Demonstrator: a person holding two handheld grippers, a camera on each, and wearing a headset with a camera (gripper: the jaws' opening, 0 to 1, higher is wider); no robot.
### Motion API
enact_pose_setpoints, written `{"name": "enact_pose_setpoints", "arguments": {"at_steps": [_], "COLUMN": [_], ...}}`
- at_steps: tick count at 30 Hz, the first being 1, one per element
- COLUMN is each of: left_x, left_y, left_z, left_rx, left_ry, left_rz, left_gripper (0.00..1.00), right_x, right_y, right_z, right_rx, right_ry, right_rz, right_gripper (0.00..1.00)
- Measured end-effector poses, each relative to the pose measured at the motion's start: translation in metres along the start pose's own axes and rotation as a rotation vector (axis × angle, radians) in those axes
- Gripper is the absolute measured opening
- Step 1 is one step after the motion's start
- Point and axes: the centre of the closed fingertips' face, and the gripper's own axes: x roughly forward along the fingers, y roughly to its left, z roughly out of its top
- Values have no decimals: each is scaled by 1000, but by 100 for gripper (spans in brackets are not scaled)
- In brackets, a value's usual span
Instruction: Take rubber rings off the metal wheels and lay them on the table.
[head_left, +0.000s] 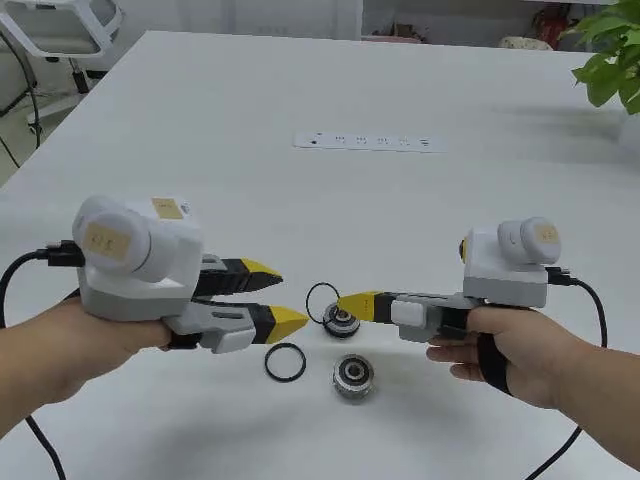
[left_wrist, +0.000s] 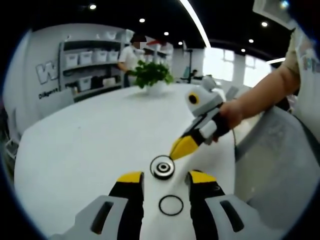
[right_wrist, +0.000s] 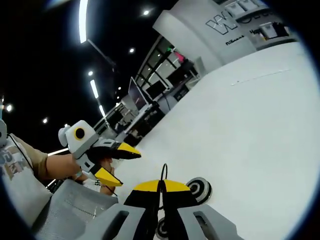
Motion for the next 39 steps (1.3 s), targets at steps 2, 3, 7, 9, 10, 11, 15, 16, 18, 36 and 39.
{"name": "enact_pose_setpoints", "arguments": {"at_steps": [2, 3, 7, 9, 10, 11, 15, 16, 18, 36, 39], "left_x": [-3, -5, -12, -15, -17, -19, -26, -27, -30, -43, -45], "left_y": [-2, -3, -8, -9, -9, -8, -6, -6, -5, -5, -5], "left_z": [1, 2, 1, 0, 0, -1, -4, -5, -6, -17, -19], "left_rx": [-2, -6, -12, -15, -20, -24, -33, -35, -37, -63, -68], "left_ry": [-8, -14, -24, -26, -28, -29, -32, -33, -35, -43, -40], "left_rz": [0, -2, -4, -3, 0, 2, 17, 19, 25, 52, 55], "left_gripper": [37, 37, 40, 42, 43, 43, 45, 45, 47, 56, 56], "right_x": [1, 2, 5, 7, 8, 9, 13, 14, 17, 35, 37], "right_y": [3, 4, 10, 13, 14, 16, 20, 21, 25, 27, 26], "right_z": [-1, -1, -3, -4, -5, -6, -10, -11, -14, -35, -38], "right_rx": [1, 0, -4, -6, -3, -2, -4, -5, -6, 1, 1], "right_ry": [4, 6, 15, 22, 28, 31, 53, 56, 69, 167, 180], "right_rz": [4, 5, 14, 22, 29, 32, 51, 54, 63, 89, 87], "right_gripper": [0, 0, 0, 0, 0, 0, 0, 0, 0, 0, 0]}}
